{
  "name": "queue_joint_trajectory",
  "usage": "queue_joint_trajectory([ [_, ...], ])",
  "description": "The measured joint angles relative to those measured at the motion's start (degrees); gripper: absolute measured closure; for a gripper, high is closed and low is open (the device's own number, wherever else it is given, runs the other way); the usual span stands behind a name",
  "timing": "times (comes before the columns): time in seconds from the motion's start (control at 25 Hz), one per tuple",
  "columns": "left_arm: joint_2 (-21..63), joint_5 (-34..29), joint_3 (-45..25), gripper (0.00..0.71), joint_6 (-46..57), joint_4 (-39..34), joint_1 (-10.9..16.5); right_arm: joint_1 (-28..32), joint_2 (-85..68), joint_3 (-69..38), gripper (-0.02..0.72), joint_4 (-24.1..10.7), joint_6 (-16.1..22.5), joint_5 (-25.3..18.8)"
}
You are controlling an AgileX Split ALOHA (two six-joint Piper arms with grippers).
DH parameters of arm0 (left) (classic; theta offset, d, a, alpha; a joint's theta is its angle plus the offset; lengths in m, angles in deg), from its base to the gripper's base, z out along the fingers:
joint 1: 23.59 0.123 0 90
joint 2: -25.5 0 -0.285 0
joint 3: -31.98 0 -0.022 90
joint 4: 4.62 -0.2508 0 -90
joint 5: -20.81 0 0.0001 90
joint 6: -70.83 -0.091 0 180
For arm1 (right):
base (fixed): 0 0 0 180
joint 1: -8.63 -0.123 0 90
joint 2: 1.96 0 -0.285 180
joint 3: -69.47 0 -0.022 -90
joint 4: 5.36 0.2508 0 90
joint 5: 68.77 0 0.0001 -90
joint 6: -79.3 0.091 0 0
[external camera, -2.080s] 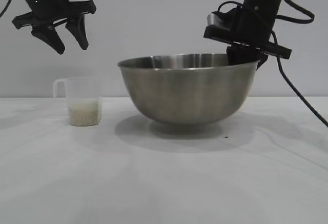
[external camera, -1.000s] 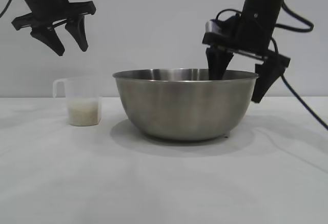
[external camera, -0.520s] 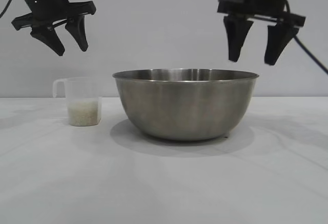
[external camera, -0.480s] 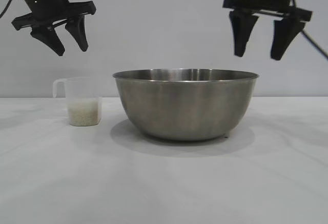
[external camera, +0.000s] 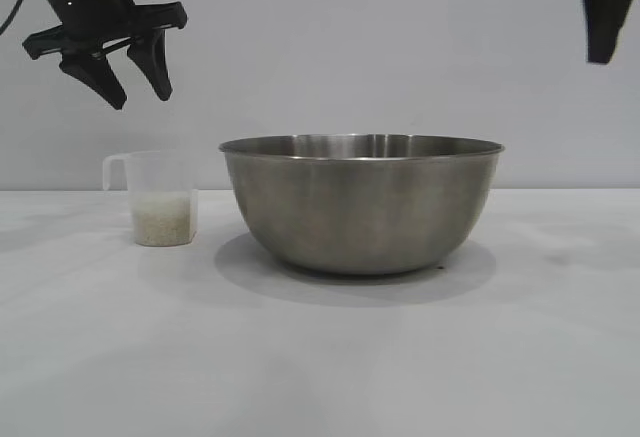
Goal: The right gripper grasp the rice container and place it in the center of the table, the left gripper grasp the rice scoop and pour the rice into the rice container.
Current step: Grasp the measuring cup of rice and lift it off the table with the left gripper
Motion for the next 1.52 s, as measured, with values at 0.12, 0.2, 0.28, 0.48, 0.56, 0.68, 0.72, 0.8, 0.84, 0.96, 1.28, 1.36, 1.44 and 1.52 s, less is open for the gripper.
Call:
queue_joint_trajectory([
  [0.12,0.0,-0.5,0.0,0.305,0.0,0.0,0.0,0.0,-9.22,-6.54,0.137,0.0,0.0,-0.11],
  [0.2,0.0,-1.2,0.0,0.305,0.0,0.0,0.0,0.0,-15.95,-10.55,0.137,0.0,0.0,-0.15],
  [0.28,0.0,-1.44,0.0,0.305,0.0,0.0,0.0,0.0,-22.28,-14.6,0.137,-0.1,0.0,-0.42],
  [0.48,0.0,-1.44,0.0,0.305,0.0,0.0,0.0,0.0,-38.7,-22.76,0.137,-0.12,0.0,-0.8],
  [0.56,0.0,-1.44,0.0,0.305,0.0,0.0,0.0,0.0,-44.81,-25.91,0.137,-0.12,0.0,-0.93],
  [0.68,0.0,-1.44,0.0,0.305,0.0,0.88,0.0,0.0,-53.92,-30.41,0.137,-0.22,0.0,-0.01],
  [0.72,0.0,-1.44,0.0,0.305,0.0,1.14,0.0,0.0,-56.95,-32.02,0.137,-0.25,0.0,0.49],
  [0.8,0.0,-1.44,0.0,0.305,0.0,1.26,0.0,0.0,-62.15,-34.97,0.137,-0.45,0.0,1.51],
  [0.84,0.0,-1.59,0.0,0.305,0.0,1.37,0.0,0.0,-64.83,-36.52,0.137,-0.56,0.0,1.77],
  [0.96,0.0,-2.42,0.0,0.305,0.0,1.37,0.0,0.0,-71.94,-40.37,0.137,-0.58,0.0,2.11],
  [1.28,0.0,-2.31,0.0,0.305,0.0,1.47,0.0,0.0,-86.01,-43.45,0.137,-2.21,0.0,4.29],
  [1.36,0.0,-2.31,0.0,0.305,0.0,1.47,0.0,0.0,-86.18,-43.65,0.137,-2.48,0.1,4.7],
  [1.44,0.0,-2.31,0.0,0.305,0.0,1.47,0.0,0.0,-86.18,-43.76,0.137,-2.58,0.1,4.7],
  [1.52,0.0,-2.31,0.0,0.305,0.0,1.47,0.0,0.0,-86.18,-43.76,0.137,-2.58,0.1,4.8],
])
